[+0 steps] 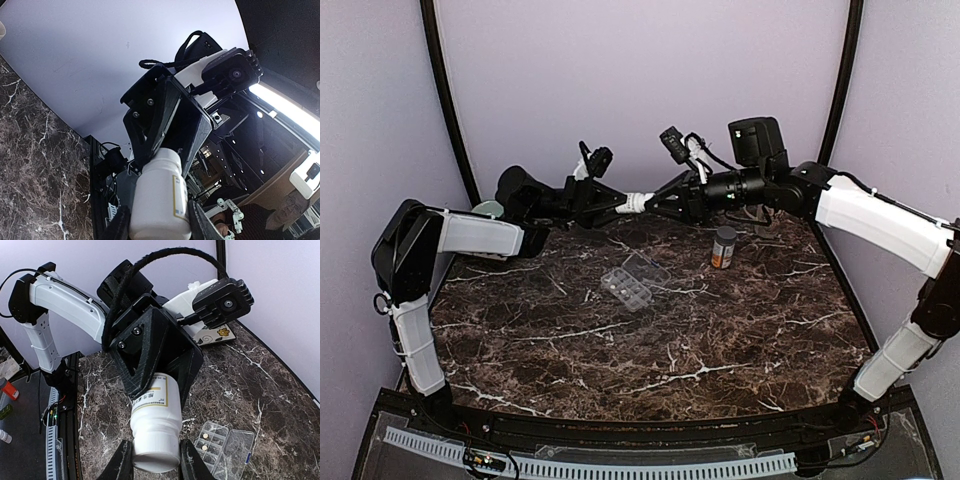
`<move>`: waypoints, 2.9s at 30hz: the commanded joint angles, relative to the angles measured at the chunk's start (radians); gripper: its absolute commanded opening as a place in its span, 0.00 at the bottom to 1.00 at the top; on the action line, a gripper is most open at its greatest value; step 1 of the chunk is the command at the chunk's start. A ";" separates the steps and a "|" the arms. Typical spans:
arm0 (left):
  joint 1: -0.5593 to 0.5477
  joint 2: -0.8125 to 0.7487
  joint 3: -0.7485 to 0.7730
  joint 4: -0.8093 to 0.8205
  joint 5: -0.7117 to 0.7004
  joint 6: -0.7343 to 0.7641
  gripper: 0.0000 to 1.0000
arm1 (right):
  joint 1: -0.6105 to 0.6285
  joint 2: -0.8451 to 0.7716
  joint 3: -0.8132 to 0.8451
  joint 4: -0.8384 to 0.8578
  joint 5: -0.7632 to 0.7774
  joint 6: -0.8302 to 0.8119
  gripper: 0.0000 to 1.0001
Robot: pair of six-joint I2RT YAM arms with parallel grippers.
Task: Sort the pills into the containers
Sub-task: Screw the lid of the pill bottle onto the pill bottle.
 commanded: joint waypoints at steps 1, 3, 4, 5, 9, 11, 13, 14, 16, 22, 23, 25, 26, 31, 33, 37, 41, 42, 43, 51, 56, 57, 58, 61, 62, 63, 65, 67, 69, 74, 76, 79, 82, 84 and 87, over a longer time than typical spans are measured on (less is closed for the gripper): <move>-0.033 -0.044 0.036 0.044 0.015 0.017 0.00 | 0.006 0.046 0.023 0.053 -0.014 0.027 0.01; -0.035 -0.045 0.035 0.059 0.002 0.015 0.00 | 0.007 0.060 0.018 0.072 -0.021 0.050 0.01; -0.037 -0.045 0.035 0.063 -0.004 0.017 0.00 | 0.007 0.061 0.014 0.084 -0.025 0.064 0.01; -0.041 -0.045 0.035 0.064 -0.009 0.020 0.00 | 0.007 0.061 0.010 0.096 -0.028 0.077 0.01; -0.054 -0.050 0.040 0.047 -0.019 0.050 0.00 | 0.008 0.075 0.016 0.119 -0.045 0.127 0.00; -0.056 -0.057 0.040 0.028 -0.026 0.075 0.00 | 0.010 0.079 0.015 0.129 -0.054 0.151 0.00; -0.058 -0.062 0.039 0.013 -0.032 0.101 0.00 | 0.010 0.084 0.017 0.143 -0.059 0.188 0.00; -0.060 -0.064 0.040 0.010 -0.034 0.105 0.00 | 0.010 0.086 0.017 0.151 -0.063 0.205 0.00; -0.062 -0.069 0.037 0.000 -0.039 0.124 0.00 | 0.010 0.088 0.021 0.164 -0.061 0.246 0.00; -0.069 -0.120 0.007 -0.126 -0.069 0.270 0.00 | 0.009 0.105 0.048 0.176 -0.048 0.369 0.00; -0.073 -0.127 0.006 -0.149 -0.070 0.292 0.00 | 0.009 0.107 0.052 0.175 -0.041 0.387 0.00; -0.077 -0.143 0.007 -0.220 -0.072 0.346 0.00 | 0.008 0.114 0.064 0.169 -0.036 0.419 0.00; -0.079 -0.154 0.006 -0.259 -0.076 0.381 0.00 | 0.008 0.118 0.071 0.165 -0.032 0.435 0.00; -0.084 -0.236 0.009 -0.560 -0.116 0.646 0.00 | -0.004 0.151 0.116 0.136 -0.046 0.570 0.00; -0.084 -0.266 0.015 -0.702 -0.143 0.773 0.00 | -0.010 0.163 0.126 0.143 -0.066 0.636 0.00; -0.084 -0.312 0.014 -0.879 -0.200 0.958 0.00 | -0.018 0.175 0.123 0.191 -0.114 0.763 0.00; -0.084 -0.342 0.010 -0.959 -0.240 1.055 0.00 | -0.023 0.185 0.122 0.227 -0.159 0.863 0.00; -0.085 -0.342 0.013 -0.983 -0.246 1.078 0.00 | -0.025 0.187 0.121 0.235 -0.170 0.881 0.00; -0.084 -0.344 0.020 -1.009 -0.252 1.102 0.00 | -0.026 0.187 0.119 0.241 -0.178 0.899 0.00; -0.084 -0.345 0.031 -1.083 -0.254 1.174 0.00 | -0.031 0.171 0.011 0.498 -0.272 1.145 0.00; -0.084 -0.354 0.015 -1.034 -0.252 1.144 0.00 | -0.031 0.168 -0.043 0.674 -0.305 1.296 0.00; -0.085 -0.356 0.010 -1.015 -0.249 1.132 0.00 | -0.031 0.171 -0.054 0.725 -0.310 1.336 0.00; -0.084 -0.356 0.006 -0.988 -0.247 1.114 0.00 | -0.031 0.174 -0.065 0.777 -0.312 1.376 0.00; -0.084 -0.353 -0.020 -0.891 -0.239 1.055 0.00 | -0.031 0.182 -0.081 0.882 -0.316 1.467 0.00; -0.084 -0.348 -0.028 -0.864 -0.231 1.035 0.00 | -0.031 0.185 -0.082 0.908 -0.317 1.489 0.00; -0.084 -0.345 -0.033 -0.833 -0.225 1.004 0.00 | -0.030 0.186 -0.079 0.908 -0.320 1.489 0.00; -0.084 -0.335 -0.045 -0.767 -0.207 0.949 0.00 | -0.030 0.185 -0.063 0.875 -0.327 1.454 0.00; -0.084 -0.323 -0.059 -0.683 -0.188 0.876 0.00 | -0.031 0.185 -0.064 0.885 -0.333 1.453 0.00; -0.084 -0.304 -0.066 -0.591 -0.165 0.796 0.00 | -0.030 0.189 -0.074 0.920 -0.342 1.458 0.00; -0.084 -0.275 -0.067 -0.503 -0.145 0.718 0.00 | -0.030 0.182 -0.047 0.813 -0.344 1.372 0.00; -0.084 -0.281 -0.067 -0.526 -0.151 0.738 0.00 | -0.030 0.177 -0.023 0.731 -0.337 1.320 0.00; -0.085 -0.297 -0.067 -0.593 -0.166 0.796 0.00 | -0.030 0.170 -0.013 0.674 -0.324 1.310 0.00; -0.084 -0.304 -0.067 -0.652 -0.170 0.849 0.00 | -0.030 0.169 -0.021 0.689 -0.322 1.357 0.00; -0.085 -0.310 -0.067 -0.697 -0.172 0.900 0.00 | -0.030 0.165 -0.026 0.695 -0.316 1.389 0.00; -0.084 -0.323 -0.067 -0.773 -0.182 0.974 0.00 | -0.030 0.166 -0.017 0.677 -0.311 1.417 0.00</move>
